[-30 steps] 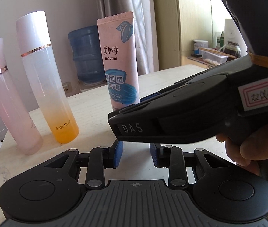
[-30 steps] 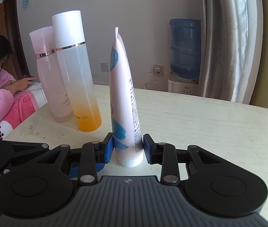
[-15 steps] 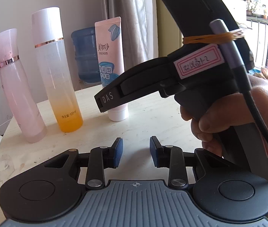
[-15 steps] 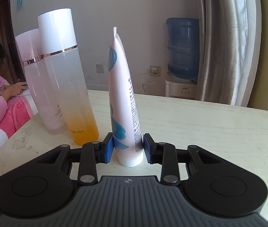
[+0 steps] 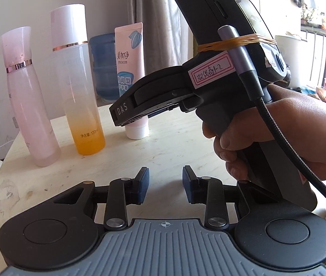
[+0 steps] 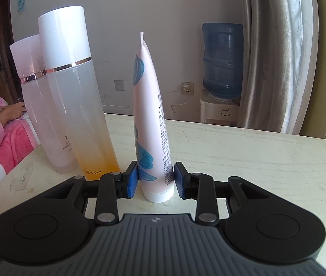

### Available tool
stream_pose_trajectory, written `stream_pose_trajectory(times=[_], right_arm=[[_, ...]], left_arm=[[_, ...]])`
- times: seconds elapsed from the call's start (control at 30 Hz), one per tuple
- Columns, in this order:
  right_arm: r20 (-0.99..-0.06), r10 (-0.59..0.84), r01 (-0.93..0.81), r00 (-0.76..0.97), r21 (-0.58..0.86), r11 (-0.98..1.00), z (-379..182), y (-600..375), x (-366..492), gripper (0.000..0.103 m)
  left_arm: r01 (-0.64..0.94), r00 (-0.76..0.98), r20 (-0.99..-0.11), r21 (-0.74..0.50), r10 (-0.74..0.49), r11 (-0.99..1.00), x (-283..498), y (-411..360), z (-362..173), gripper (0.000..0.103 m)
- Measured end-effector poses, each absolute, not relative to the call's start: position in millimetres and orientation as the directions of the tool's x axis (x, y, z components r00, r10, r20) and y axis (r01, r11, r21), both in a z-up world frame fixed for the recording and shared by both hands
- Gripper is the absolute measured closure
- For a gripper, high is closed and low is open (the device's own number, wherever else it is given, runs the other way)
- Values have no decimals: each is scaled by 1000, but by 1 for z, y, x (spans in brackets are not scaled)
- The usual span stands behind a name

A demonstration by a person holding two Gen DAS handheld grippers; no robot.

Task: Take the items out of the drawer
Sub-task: 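Open the right tool and release the hand cream tube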

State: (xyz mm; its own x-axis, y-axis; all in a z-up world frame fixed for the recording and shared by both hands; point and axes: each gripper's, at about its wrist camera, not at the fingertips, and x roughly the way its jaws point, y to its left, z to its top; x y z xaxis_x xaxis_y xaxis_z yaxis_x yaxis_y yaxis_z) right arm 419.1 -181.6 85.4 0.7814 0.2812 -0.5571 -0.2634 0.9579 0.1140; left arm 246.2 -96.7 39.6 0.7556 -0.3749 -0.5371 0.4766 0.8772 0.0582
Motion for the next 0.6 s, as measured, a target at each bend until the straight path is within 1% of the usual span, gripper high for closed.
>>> stream_pose_trajectory(times=[0.23, 0.6], right_arm=[[-555, 275, -256, 785, 113, 960, 85, -176, 423, 69], [-559, 275, -251, 782, 122, 960, 83, -176, 422, 68]], left_arm=[[479, 749, -537, 31, -389, 877, 247, -85, 38, 69], [480, 747, -537, 26, -393, 877, 252, -92, 38, 69]])
